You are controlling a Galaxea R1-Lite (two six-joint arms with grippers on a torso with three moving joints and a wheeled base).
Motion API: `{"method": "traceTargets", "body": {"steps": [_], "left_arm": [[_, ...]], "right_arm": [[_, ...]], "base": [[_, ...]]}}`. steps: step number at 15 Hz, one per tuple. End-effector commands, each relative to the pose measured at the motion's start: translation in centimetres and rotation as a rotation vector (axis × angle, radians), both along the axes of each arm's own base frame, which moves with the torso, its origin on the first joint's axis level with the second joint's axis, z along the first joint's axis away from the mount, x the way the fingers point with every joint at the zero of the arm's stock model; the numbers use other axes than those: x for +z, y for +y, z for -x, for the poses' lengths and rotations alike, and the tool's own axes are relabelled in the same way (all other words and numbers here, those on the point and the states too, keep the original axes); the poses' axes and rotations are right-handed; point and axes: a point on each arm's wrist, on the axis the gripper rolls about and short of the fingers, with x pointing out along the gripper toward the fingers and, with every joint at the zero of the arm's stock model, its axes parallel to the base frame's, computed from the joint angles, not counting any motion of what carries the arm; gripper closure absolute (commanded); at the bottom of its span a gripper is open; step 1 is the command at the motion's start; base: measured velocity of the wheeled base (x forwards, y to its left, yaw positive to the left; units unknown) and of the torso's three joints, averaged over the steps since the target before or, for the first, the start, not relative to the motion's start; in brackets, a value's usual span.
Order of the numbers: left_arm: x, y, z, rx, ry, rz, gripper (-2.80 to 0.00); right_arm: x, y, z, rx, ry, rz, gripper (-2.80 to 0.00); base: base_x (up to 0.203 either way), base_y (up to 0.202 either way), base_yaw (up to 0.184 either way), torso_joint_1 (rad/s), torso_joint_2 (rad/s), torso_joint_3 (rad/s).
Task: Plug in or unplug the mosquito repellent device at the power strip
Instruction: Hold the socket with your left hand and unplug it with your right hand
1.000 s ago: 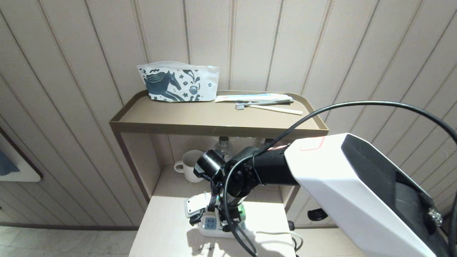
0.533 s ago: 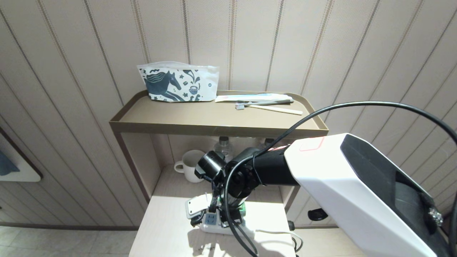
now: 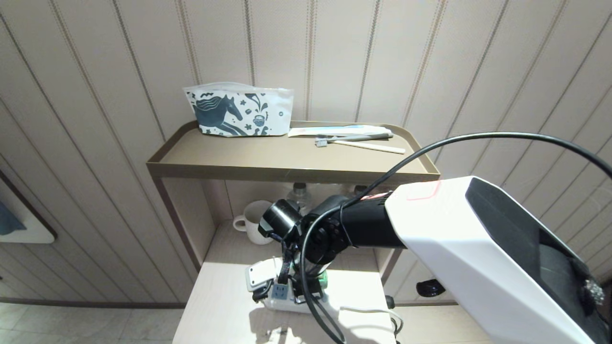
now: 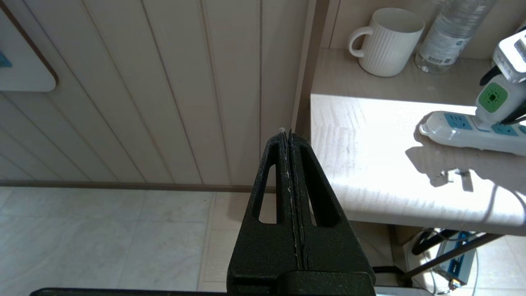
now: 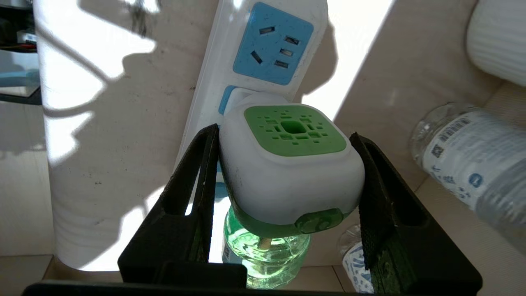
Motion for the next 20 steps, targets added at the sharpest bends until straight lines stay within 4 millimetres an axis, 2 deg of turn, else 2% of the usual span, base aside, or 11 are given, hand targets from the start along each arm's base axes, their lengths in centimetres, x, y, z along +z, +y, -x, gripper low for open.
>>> {"method": "traceTargets", "body": {"steps": [1, 4, 9, 11, 13, 14, 16, 18, 20], "left_arm": [[0.0, 0.0, 0.0, 0.001, 0.002, 0.000, 0.00], [0.0, 0.0, 0.0, 0.001, 0.002, 0.000, 0.00], [0.0, 0.0, 0.0, 0.003, 0.004, -0.009, 0.00], [1.2, 0.0, 0.1, 0.006, -0.010, -0.006, 0.00], [4.8, 0.0, -0.3, 0.003, -0.005, 0.021, 0.00], [6.4, 0.0, -1.4, -0.004, 0.055, 0.029, 0.00], [8.4, -0.1, -4.7, -0.043, 0.213, 0.048, 0.00], [8.5, -0.3, -8.9, -0.116, 0.392, 0.076, 0.00], [6.7, -0.6, -13.6, -0.200, 0.589, 0.090, 0.00]], "right_arm": [[1.2, 1.1, 1.2, 0.033, -0.024, -0.027, 0.00], [1.5, 2.1, 1.5, 0.048, -0.043, -0.046, 0.00], [1.0, 2.8, 2.1, 0.066, -0.038, -0.039, 0.00], [0.5, 3.1, 2.3, 0.072, -0.033, -0.029, 0.00], [0.7, 3.3, 2.5, 0.079, -0.038, -0.036, 0.00], [1.2, 3.3, 2.7, 0.081, -0.045, -0.044, 0.00], [1.4, 3.2, 2.6, 0.080, -0.048, -0.047, 0.00], [1.6, 3.1, 2.7, 0.077, -0.050, -0.053, 0.00], [1.6, 3.0, 2.5, 0.073, -0.049, -0.054, 0.00]], "base": [[0.000, 0.000, 0.000, 0.000, 0.00, 0.000], [0.000, 0.000, 0.000, 0.000, 0.00, 0.000], [0.000, 0.000, 0.000, 0.000, 0.00, 0.000], [0.000, 0.000, 0.000, 0.000, 0.00, 0.000], [0.000, 0.000, 0.000, 0.000, 0.00, 0.000], [0.000, 0.000, 0.000, 0.000, 0.00, 0.000], [0.000, 0.000, 0.000, 0.000, 0.00, 0.000], [0.000, 0.000, 0.000, 0.000, 0.00, 0.000], [0.000, 0.000, 0.000, 0.000, 0.00, 0.000]]}}
